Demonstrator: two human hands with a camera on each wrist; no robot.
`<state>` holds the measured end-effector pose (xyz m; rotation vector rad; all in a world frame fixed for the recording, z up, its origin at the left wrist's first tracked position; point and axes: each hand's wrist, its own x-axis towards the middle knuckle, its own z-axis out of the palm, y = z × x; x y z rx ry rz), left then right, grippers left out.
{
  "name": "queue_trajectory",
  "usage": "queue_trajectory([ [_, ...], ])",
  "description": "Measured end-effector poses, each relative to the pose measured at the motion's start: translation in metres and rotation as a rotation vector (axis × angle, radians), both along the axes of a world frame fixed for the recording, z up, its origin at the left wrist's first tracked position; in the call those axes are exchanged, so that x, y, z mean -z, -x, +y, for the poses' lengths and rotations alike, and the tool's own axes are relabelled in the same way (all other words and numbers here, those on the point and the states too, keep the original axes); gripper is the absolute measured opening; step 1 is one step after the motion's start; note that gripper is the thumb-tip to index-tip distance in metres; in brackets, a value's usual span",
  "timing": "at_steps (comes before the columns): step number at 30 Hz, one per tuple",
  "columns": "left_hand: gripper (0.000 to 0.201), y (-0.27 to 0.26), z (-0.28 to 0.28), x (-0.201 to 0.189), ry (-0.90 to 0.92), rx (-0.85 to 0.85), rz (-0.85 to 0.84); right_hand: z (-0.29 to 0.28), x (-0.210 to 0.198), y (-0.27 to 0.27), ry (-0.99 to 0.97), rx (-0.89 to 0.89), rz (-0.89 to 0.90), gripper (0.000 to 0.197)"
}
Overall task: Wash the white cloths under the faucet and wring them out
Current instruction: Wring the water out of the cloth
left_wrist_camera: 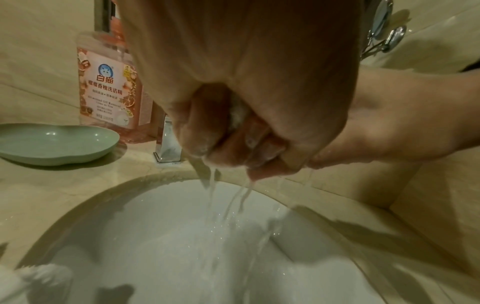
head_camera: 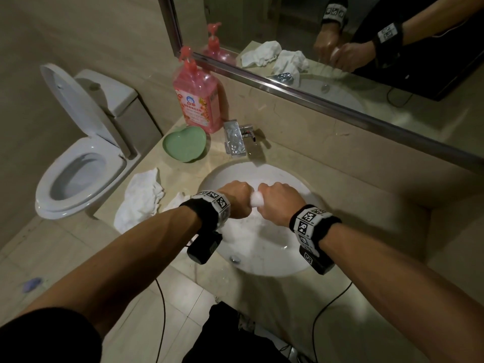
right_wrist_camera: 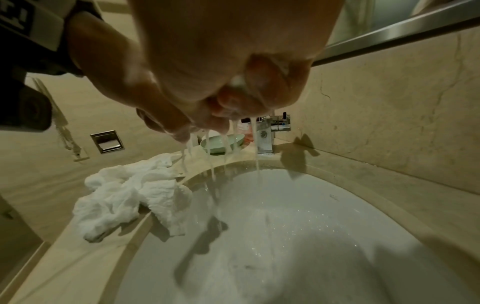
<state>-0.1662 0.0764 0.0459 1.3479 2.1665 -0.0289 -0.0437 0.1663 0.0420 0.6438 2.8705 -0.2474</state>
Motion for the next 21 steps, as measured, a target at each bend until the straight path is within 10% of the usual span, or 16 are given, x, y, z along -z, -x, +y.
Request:
queue_trajectory([
  [7,0.031,0.014,0.008,-0.021,-0.140,0.086,0.114,0.016,-0.003,0.003,0.287,0.193,0.101,0.034],
  [15,0.033,0.037,0.006,-0.063,-0.589,-0.433,-0.816,0.030,-0.025,-0.009,0.931,0.336,0.260,0.033],
  [21,0.033,0.031,0.002,-0.072,-0.709,-0.413,-0.847,0.031,-0.042,-0.001,1.052,0.375,0.345,0.051],
])
